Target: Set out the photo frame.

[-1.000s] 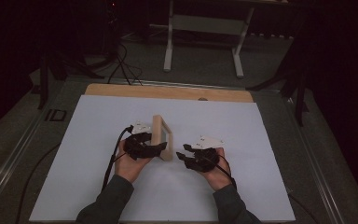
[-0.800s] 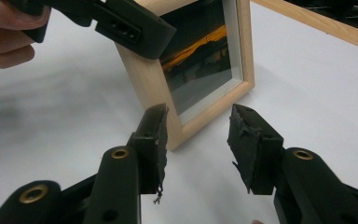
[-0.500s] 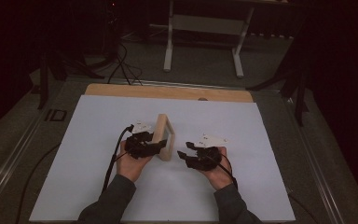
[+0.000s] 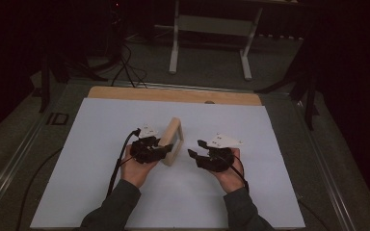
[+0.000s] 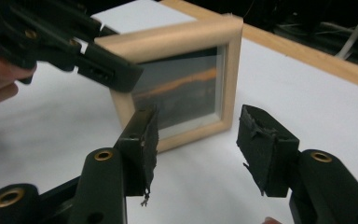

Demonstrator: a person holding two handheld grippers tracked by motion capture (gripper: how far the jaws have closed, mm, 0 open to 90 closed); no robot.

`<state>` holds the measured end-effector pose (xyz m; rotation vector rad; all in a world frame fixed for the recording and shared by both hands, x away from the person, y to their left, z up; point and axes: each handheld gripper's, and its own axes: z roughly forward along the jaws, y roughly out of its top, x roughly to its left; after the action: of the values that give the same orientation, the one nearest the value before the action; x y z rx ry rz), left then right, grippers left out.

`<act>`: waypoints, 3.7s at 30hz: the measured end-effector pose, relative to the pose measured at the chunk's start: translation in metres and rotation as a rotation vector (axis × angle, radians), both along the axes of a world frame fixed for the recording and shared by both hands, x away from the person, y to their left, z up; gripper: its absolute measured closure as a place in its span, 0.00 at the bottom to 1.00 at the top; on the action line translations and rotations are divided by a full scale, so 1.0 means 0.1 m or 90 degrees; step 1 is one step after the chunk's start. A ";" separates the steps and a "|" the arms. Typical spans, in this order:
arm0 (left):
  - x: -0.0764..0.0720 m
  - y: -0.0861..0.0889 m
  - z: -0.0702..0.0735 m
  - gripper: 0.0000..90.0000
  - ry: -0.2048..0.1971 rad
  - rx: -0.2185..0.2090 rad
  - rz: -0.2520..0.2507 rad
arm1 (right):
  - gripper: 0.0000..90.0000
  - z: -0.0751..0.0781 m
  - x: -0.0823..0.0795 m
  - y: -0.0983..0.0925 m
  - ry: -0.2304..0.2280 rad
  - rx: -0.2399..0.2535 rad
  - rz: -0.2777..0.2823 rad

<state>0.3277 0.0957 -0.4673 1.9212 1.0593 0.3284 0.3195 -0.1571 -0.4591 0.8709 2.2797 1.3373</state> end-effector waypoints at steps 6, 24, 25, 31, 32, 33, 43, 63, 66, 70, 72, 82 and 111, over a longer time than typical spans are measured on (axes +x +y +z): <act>-0.02 -0.03 0.00 0.65 -0.010 0.010 -0.011 | 0.53 0.06 0.01 -0.01 -0.010 0.003 -0.009; -0.11 -0.07 -0.01 0.67 -0.053 0.053 -0.084 | 0.54 0.32 0.26 0.11 -0.045 0.029 -0.033; -0.11 -0.07 -0.01 0.67 -0.054 0.053 -0.088 | 0.54 0.32 0.27 0.13 -0.044 0.029 -0.034; -0.13 -0.05 -0.01 0.67 -0.064 0.058 -0.105 | 0.56 0.34 0.38 0.23 -0.048 0.026 -0.038; -0.14 -0.05 -0.01 0.67 -0.065 0.059 -0.107 | 0.56 0.34 0.40 0.24 -0.047 0.027 -0.039; -0.14 -0.05 -0.01 0.67 -0.066 0.060 -0.109 | 0.56 0.35 0.42 0.24 -0.048 0.027 -0.042; -0.17 -0.06 -0.02 0.67 -0.079 0.068 -0.124 | 0.60 0.27 0.60 0.29 -0.028 0.028 -0.063; -0.17 -0.04 -0.02 0.67 -0.082 0.070 -0.121 | 1.00 0.14 0.73 0.49 -0.002 -0.033 -0.046; -0.16 -0.02 -0.01 0.66 -0.083 0.075 -0.111 | 1.00 0.15 0.73 0.49 0.001 -0.042 -0.049; -0.14 0.04 -0.01 0.65 -0.076 0.075 -0.090 | 1.00 0.16 0.72 0.48 0.009 -0.047 -0.058; -0.13 0.07 -0.01 0.64 -0.074 0.072 -0.083 | 1.00 0.16 0.71 0.48 0.010 -0.052 -0.061; -0.10 0.13 -0.02 0.60 -0.072 0.078 -0.065 | 1.00 0.18 0.65 0.45 0.011 -0.066 -0.062; -0.04 0.18 -0.04 0.61 -0.058 0.074 -0.037 | 0.62 0.28 0.42 0.20 -0.006 -0.025 -0.005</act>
<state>0.3240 0.1138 -0.4715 2.0158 0.9417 0.4486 0.3614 -0.1371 -0.4306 0.8582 2.2839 1.2865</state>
